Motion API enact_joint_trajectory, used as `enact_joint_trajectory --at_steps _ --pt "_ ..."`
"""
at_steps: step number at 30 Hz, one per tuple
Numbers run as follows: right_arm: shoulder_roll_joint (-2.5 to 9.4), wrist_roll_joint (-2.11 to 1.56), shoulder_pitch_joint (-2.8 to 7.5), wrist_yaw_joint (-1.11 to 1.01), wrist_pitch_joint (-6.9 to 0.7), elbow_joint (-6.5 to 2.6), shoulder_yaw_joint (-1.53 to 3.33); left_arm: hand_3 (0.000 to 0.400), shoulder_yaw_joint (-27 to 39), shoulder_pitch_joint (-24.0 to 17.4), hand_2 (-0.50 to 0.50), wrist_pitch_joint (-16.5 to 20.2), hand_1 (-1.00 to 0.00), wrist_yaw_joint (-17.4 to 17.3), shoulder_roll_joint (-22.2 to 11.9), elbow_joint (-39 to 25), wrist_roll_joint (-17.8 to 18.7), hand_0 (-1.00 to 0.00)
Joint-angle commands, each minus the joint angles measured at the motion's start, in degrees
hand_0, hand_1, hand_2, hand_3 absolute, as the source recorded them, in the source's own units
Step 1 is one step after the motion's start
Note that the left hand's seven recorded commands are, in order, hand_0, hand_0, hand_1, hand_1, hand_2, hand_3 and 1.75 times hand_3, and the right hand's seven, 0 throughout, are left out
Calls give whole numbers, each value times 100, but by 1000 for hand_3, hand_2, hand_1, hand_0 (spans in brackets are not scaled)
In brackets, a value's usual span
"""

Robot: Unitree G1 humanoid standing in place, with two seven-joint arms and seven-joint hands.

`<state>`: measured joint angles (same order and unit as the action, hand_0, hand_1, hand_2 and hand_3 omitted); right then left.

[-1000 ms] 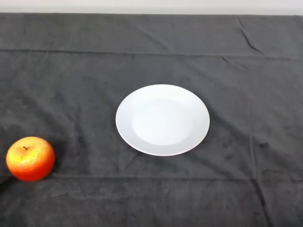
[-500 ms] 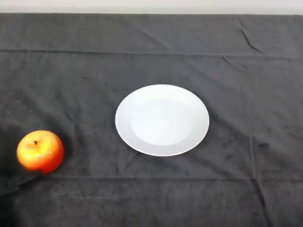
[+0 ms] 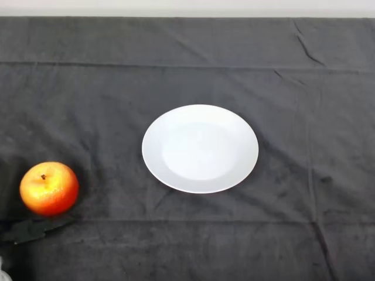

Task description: Move the apple to the plate

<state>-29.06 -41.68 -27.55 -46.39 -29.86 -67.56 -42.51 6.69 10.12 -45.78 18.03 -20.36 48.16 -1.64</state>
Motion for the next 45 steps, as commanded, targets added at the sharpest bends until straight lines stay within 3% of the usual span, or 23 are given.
enact_joint_trajectory --at_steps 1,20,21,23,24,25,26,27,28,29,45 --pt "-28 -18 1 10 -8 -76 -29 0 -187 217 0 103 0 -4 -27 111 -117 0" --pt "-28 -22 3 16 -13 -71 -30 0 -713 752 0 247 0 141 62 1129 -410 0" --pt "-29 -22 2 15 -13 -71 -30 50 -740 773 -63 248 0 149 72 1182 -421 -125" --pt "-29 -23 2 15 -14 -72 -30 293 -782 804 -367 255 0 158 85 1257 -436 -733" --pt "-30 -23 2 15 -14 -73 -30 329 -807 818 -412 258 0 162 91 1296 -444 -824" --pt "-30 -23 1 14 -14 -74 -30 400 -827 828 -475 260 -51 163 94 1326 -449 -1000" --pt "-30 -23 1 14 -14 -75 -31 400 -849 837 -241 260 -518 166 96 1354 -456 -1000" --pt "-31 -24 1 14 -15 -75 -31 400 -870 843 -198 260 -604 170 98 1379 -464 -1000" --pt "-31 -24 1 13 -15 -76 -31 400 -889 850 -198 259 -604 173 97 1401 -471 -1000" --pt "-31 -24 0 13 -15 -77 -31 400 -906 856 0 259 -1000 175 95 1419 -478 -1000" --pt "-35 -25 -3 8 -16 -86 -32 400 -1162 920 0 309 -1000 323 -11 1362 -655 -1000"
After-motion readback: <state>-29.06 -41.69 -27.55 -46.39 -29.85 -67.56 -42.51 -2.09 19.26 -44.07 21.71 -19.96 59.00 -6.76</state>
